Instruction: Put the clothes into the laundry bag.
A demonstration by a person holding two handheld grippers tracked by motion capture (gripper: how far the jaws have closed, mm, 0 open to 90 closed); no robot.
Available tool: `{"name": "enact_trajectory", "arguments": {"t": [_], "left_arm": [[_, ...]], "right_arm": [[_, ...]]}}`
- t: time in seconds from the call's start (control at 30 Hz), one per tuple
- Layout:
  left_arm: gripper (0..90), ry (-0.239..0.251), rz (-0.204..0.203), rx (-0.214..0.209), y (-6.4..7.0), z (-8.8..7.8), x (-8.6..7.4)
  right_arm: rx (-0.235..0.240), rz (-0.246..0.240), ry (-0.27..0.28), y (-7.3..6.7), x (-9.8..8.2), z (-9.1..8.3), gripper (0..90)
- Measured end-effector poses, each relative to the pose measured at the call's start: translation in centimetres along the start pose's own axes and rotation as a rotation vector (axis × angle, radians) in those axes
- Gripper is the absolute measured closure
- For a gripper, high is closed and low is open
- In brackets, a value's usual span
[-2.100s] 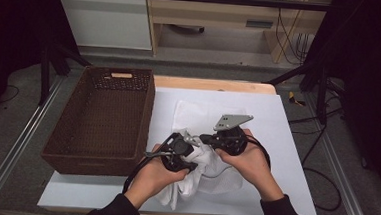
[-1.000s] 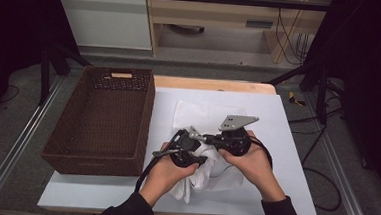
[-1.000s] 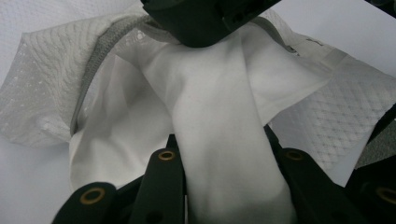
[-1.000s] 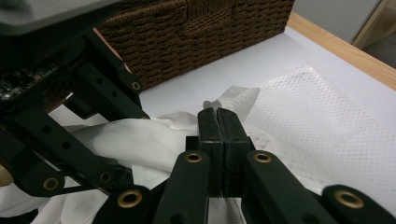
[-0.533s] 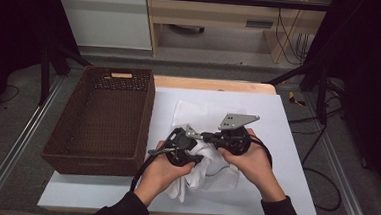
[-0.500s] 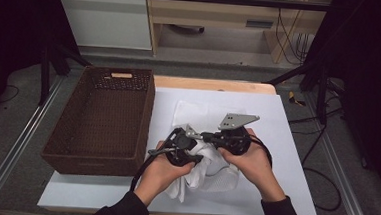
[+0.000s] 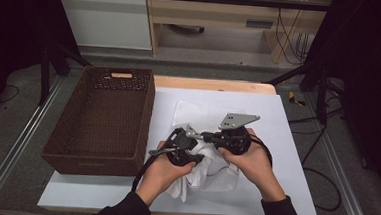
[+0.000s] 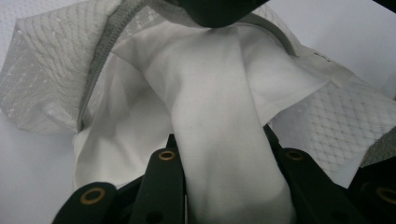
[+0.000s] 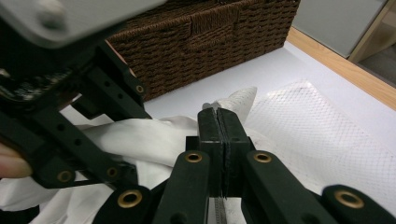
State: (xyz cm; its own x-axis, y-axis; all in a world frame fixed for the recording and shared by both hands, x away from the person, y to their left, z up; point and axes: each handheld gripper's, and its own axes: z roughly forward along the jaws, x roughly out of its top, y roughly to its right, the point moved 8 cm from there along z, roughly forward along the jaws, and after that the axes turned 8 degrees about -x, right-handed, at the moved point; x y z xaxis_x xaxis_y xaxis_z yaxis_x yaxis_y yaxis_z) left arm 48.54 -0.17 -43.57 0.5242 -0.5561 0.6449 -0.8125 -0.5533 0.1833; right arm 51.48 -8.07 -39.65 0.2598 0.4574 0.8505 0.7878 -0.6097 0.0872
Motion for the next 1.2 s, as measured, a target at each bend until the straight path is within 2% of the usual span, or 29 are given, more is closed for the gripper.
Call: {"name": "enact_trajectory", "arguments": {"t": [0.2, 0.3, 0.5, 0.87, 0.97, 1.0, 1.2], "left_arm": [[71.4, -0.013, 0.023, 0.008, 0.4, -0.4, 0.2], [71.4, -0.007, 0.019, 0.010, 0.1, 0.0, 0.4], [71.3, 0.020, -0.004, 0.006, -0.7, 1.4, 0.7], [70.8, 0.061, -0.037, 0.006, -1.5, 3.3, 0.9], [70.1, 0.069, -0.034, 0.000, -1.6, 3.5, 1.0], [69.9, 0.088, -0.037, 0.000, -1.7, 3.8, 1.1], [69.2, 0.125, -0.035, -0.004, -1.8, 4.5, 1.2]], "right_arm": [[-0.004, 0.003, 0.003, 0.1, 0.1, -0.1, 89.9], [-0.006, 0.004, 0.003, 0.2, 0.0, -0.2, 89.9], [-0.007, 0.007, -0.008, 0.4, -0.3, -0.1, 89.8], [-0.002, 0.016, -0.029, 0.6, -1.3, 0.3, 89.8], [-0.004, 0.023, -0.032, 0.7, -1.4, 0.3, 89.8], [-0.004, 0.022, -0.029, 0.8, -1.5, 0.3, 89.8], [0.001, 0.021, -0.028, 0.8, -1.5, 0.2, 89.8]]}}
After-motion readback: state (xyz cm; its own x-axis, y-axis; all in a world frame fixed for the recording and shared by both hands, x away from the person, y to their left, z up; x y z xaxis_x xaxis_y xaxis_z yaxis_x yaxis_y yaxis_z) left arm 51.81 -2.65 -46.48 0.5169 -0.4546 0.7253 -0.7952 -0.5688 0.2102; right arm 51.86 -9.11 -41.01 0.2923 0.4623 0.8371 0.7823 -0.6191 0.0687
